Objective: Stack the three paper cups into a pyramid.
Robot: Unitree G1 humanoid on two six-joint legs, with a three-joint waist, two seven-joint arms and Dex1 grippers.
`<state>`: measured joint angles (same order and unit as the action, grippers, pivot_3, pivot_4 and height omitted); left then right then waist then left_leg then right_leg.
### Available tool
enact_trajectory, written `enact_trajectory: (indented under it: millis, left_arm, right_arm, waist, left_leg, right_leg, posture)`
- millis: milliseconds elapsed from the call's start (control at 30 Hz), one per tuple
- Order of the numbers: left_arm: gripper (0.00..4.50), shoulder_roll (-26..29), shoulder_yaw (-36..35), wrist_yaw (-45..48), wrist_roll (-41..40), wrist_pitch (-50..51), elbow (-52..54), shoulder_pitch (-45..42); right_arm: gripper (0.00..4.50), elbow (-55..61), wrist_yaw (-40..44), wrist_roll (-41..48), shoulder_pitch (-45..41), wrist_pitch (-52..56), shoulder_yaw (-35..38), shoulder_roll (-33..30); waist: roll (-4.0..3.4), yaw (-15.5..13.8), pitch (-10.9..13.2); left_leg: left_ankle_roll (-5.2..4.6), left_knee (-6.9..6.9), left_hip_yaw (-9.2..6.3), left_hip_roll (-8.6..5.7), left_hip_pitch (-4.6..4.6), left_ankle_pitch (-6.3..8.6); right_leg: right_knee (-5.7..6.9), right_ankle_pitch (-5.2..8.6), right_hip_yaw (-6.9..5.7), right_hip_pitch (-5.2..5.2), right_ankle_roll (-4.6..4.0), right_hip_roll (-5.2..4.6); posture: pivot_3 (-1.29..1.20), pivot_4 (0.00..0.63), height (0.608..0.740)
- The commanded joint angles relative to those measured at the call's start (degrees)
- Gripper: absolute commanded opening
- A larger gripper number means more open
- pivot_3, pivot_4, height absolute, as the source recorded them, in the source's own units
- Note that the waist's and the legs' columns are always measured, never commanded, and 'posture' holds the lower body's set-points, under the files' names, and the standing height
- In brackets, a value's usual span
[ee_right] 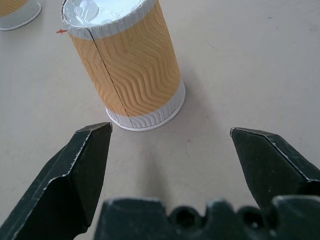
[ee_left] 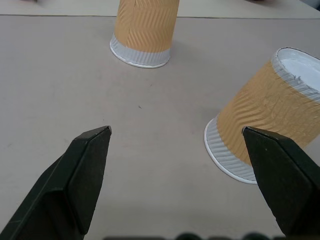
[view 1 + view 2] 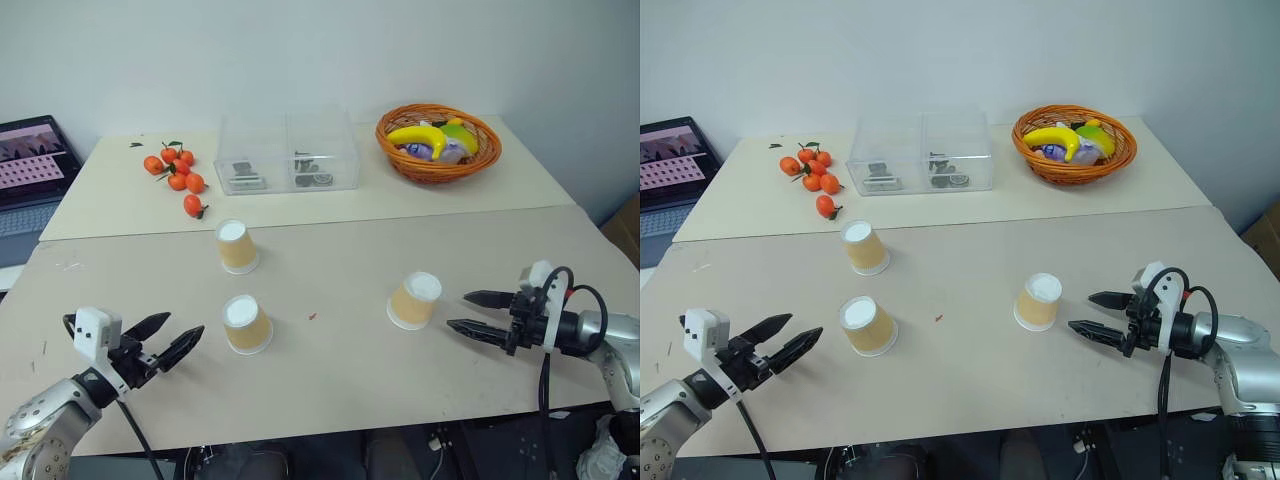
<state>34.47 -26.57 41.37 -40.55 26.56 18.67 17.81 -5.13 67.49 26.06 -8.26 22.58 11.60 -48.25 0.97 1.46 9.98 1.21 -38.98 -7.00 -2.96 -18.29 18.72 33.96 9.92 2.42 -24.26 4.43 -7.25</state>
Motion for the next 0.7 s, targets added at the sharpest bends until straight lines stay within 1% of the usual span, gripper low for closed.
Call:
enact_trajectory:
  millis: [33, 100, 200, 333, 400, 433, 500, 600, 700]
  left_arm:
    - [4.5, 3.7, 1.2, 4.6, 0.4, 0.1, 3.6, 1.2]
    - [4.5, 8.1, 3.7, 9.3, 0.8, 1.7, 6.7, 2.8]
    - [4.5, 11.2, 6.2, 11.6, 1.6, 1.5, 7.9, 2.1]
    - [4.5, 12.1, 8.5, 12.3, 2.7, 1.5, 7.7, -0.7]
    - [4.5, 12.6, 9.6, 13.3, 3.5, 1.2, 7.3, -2.0]
    - [4.5, 12.8, 10.0, 13.7, 3.8, 1.2, 7.1, -2.3]
    - [4.5, 13.0, 10.5, 14.2, 4.1, 1.3, 6.5, -3.2]
    - [4.5, 12.5, 11.4, 14.3, 4.7, 1.1, 5.6, -4.9]
    - [4.5, 12.0, 12.2, 14.1, 5.0, 1.3, 5.2, -6.2]
  right_arm:
    - [4.46, 2.8, 0.9, 4.4, -3.0, 1.8, 3.3, -1.4]
    - [4.46, 8.1, 1.9, 11.6, -6.8, 7.8, 6.1, -2.7]
    - [4.46, 14.6, 2.3, 17.7, -9.3, 13.2, 6.3, -3.6]
    - [4.46, 21.8, 3.1, 24.1, -9.8, 18.8, 6.0, -5.2]
    - [4.46, 27.5, 5.9, 27.0, -8.0, 20.6, 5.2, -7.3]
    - [4.46, 29.4, 6.5, 28.3, -7.4, 21.5, 5.0, -8.0]
    - [4.46, 32.4, 7.4, 30.0, -6.5, 22.5, 4.4, -8.8]
    - [4.46, 36.4, 7.3, 30.1, -5.4, 21.8, 2.0, -8.6]
    - [4.46, 36.7, 6.0, 29.2, -5.8, 20.7, 0.2, -7.5]
  waist:
    - [0.0, 0.0, 0.0]
    - [-0.01, 0.3, 0.1]
    - [-0.34, 0.6, 0.2]
    - [-0.07, 0.3, 0.2]
    - [-0.07, -0.1, 0.2]
    - [-0.07, -0.3, 0.2]
    - [-0.07, -0.6, 0.2]
    - [-0.05, -0.6, 0.2]
    - [-0.03, -0.6, 0.2]
  left_leg:
    - [0.0, 0.0, 0.0, 0.0, 0.0, 0.0]
    - [0.0, -0.01, 0.0, 0.0, -0.02, 0.0]
    - [0.0, -0.01, 0.0, -0.01, -0.06, 0.0]
    - [-0.03, 0.1, -0.02, 0.31, -0.03, 0.02]
    - [-0.03, 0.06, -0.01, 0.34, -0.02, 0.02]
    - [-0.03, 0.04, -0.02, 0.3, -0.02, 0.02]
    - [-0.03, 0.04, -0.02, 0.3, -0.02, 0.03]
    - [-0.03, 0.03, -0.01, 0.3, -0.03, 0.03]
    - [-0.03, 0.03, 0.0, 0.31, -0.05, 0.03]
  right_leg:
    - [0.0, 0.0, 0.0, 0.0, 0.01, 0.0]
    - [0.03, 0.01, 0.0, -0.04, 0.0, 0.0]
    - [0.03, 0.11, 0.04, -0.03, 0.16, 0.0]
    - [0.03, 0.26, -0.13, -0.03, 0.06, 0.26]
    - [0.0, 0.03, -0.14, -0.14, -0.33, 0.29]
    - [0.0, 0.0, -0.13, -0.22, -0.36, 0.26]
    - [-0.01, 0.0, -0.14, -0.31, -0.37, 0.26]
    - [-0.03, 0.0, -0.14, -0.3, -0.36, 0.26]
    - [0.0, 0.12, -0.14, -0.25, -0.18, 0.26]
  posture:
    - [0.0, 0.15, 0.738]
    - [0.0, 0.15, 0.738]
    - [0.0, 0.15, 0.738]
    - [0.0, 0.15, 0.738]
    - [0.0, 0.15, 0.738]
    - [0.0, 0.15, 0.738]
    - [0.0, 0.15, 0.738]
    - [0.0, 0.15, 0.738]
    - [0.0, 0.15, 0.738]
